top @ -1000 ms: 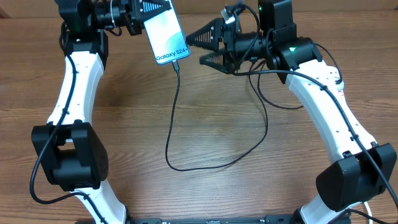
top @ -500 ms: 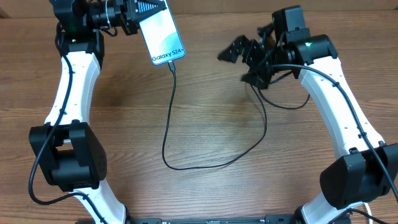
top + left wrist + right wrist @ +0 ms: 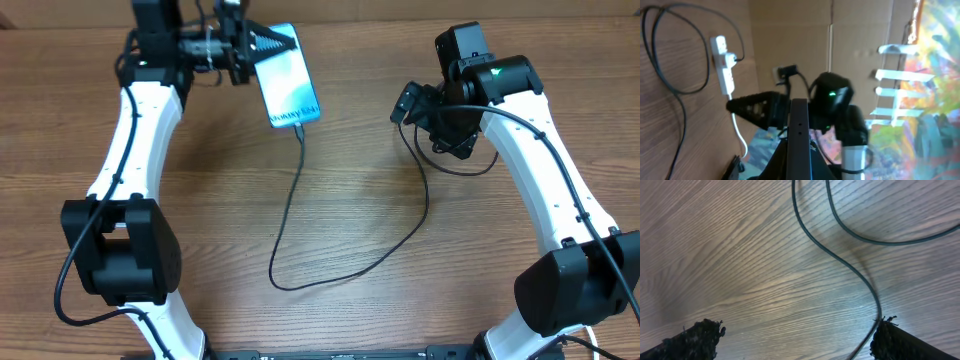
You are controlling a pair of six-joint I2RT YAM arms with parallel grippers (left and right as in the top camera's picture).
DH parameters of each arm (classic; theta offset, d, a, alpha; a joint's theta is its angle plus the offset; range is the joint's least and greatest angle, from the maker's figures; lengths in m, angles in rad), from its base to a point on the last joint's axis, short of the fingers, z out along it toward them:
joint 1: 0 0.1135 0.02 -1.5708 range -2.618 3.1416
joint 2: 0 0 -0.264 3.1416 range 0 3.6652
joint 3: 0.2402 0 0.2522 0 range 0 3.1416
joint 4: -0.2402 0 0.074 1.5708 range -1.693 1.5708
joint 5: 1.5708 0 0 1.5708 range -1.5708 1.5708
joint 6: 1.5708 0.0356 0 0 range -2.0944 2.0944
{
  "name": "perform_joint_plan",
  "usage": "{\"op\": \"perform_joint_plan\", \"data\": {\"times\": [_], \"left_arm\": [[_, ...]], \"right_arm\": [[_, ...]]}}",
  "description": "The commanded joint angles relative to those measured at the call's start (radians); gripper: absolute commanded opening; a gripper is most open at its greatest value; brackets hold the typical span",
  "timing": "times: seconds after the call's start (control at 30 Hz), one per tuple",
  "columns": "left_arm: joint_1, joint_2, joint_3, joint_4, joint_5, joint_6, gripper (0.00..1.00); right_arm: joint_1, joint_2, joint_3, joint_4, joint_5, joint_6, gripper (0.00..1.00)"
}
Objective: Plug charger to phone and switch on socket
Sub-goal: 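Lower the plugged phone onto the table with the left gripper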
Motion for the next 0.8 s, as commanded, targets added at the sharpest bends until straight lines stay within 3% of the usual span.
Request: {"op": "perform_joint_plan", "data": {"times": [0.0, 0.17, 0.3, 0.53, 0.77], "left_arm": [[-0.032, -0.025, 0.016, -0.198, -0.118, 0.376, 0.04], [-0.08, -0.025, 0.016, -0.534, -0.409, 0.597, 0.04], [-0.138, -0.024, 0.016, -0.687, -0.611, 0.68, 0.04], [-0.258, 0.005, 0.016, -0.756, -0.814, 0.696, 0.04], [-0.338, 0.108, 0.016, -0.74, -0.85, 0.692, 0.04]], "right_arm": [[-0.001, -0.01, 0.016, 0.004, 0.039, -0.005, 1.0], [-0.001, -0.01, 0.016, 0.005, 0.039, -0.005, 1.0], [-0.001, -0.01, 0.016, 0.016, 0.039, -0.005, 1.0], [-0.001, -0.01, 0.016, 0.023, 0.039, -0.005, 1.0], [-0.001, -0.01, 0.016, 0.016, 0.039, -0.005, 1.0]]}}
